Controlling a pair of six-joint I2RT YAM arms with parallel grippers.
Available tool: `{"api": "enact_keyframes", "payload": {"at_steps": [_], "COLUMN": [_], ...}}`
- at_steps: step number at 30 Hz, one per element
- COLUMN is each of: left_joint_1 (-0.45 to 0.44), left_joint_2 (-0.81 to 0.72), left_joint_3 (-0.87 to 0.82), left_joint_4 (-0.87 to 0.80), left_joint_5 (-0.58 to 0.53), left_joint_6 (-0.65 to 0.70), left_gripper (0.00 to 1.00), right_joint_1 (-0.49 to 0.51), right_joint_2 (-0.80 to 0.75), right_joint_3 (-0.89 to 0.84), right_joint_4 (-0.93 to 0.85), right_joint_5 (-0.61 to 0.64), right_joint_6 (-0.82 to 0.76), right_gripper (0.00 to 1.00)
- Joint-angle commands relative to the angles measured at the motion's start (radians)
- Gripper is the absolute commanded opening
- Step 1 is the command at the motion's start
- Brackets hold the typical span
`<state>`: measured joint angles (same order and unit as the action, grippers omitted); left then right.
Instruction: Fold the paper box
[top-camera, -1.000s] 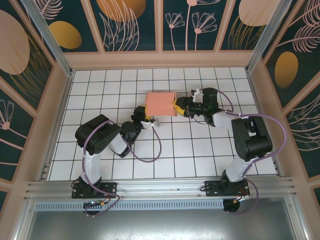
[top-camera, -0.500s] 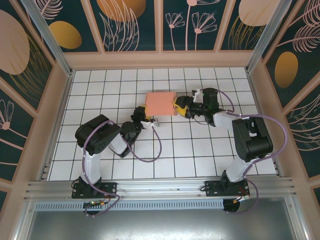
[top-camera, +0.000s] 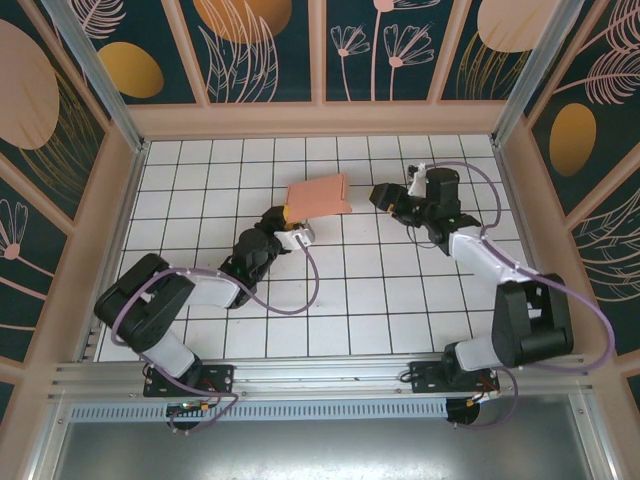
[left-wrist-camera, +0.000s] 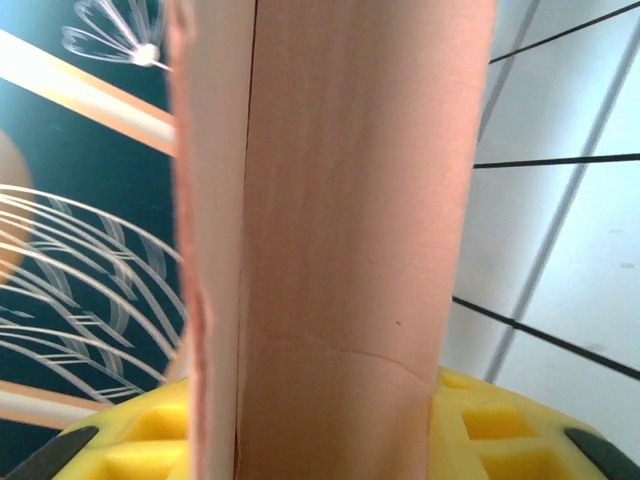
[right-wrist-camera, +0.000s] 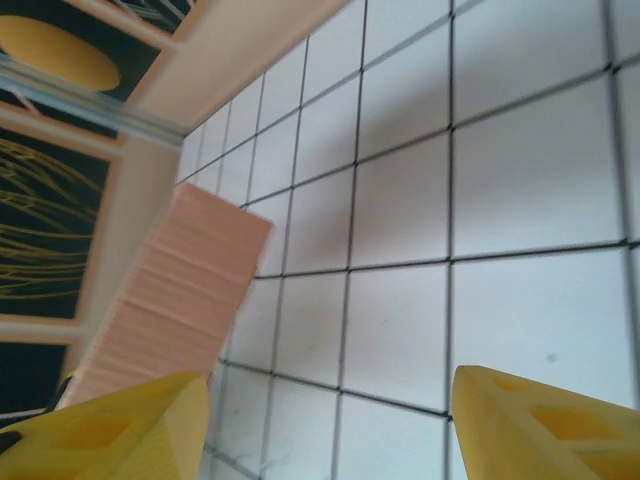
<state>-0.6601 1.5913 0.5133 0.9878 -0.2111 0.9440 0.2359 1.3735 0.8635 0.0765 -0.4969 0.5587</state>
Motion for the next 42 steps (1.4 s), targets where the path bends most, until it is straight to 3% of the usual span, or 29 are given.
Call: {"api": "enact_keyframes", "payload": {"at_steps": [1,7,12,21,27,33,42], "left_joint_1": [0.001,0.001,0.001,0.01,0.013,0.012,0.013], "left_joint_2": [-0.073,-0.146,-0.173,-0.207,-0.156,-0.125,-0.035], "left_joint_3": [0.042,0.134,0.24,0.331,0.426,0.453,0.51], "left_joint_4": [-0.348,-0.714,-1.001,-1.29,-1.474,-1.506,-1.556], "left_joint_5": [0.091,0.179,0.206,0.327,0.411,0.419,0.43], "left_joint_6": [-0.162,-0.324,-0.404,-0.46,-0.446,-0.417,-0.399], "left_gripper": [0.32,0.34,0.35,0.33,0.34,0.34,0.34], "right_joint_1": [0.041,0.198,0.28,0.287,0.306,0.336,0.345], "right_joint_2": [-0.111,-0.215,-0.233,-0.294,-0.323,-0.282,-0.163], "right_joint_3": [0.025,0.026,0.034,-0.032,-0.084,-0.079,-0.034], "right_joint_4": [-0.108,-0.169,-0.211,-0.19,-0.164,-0.178,-0.232], "right_joint_5": [0.201,0.457,0.586,0.433,0.303,0.189,0.191], "right_joint_6": [-0.239,-0.506,-0.587,-0.697,-0.871,-0.927,-0.967], "right_gripper": [0.66,0.67,0.73,0.75,0.73,0.43,0.38]}}
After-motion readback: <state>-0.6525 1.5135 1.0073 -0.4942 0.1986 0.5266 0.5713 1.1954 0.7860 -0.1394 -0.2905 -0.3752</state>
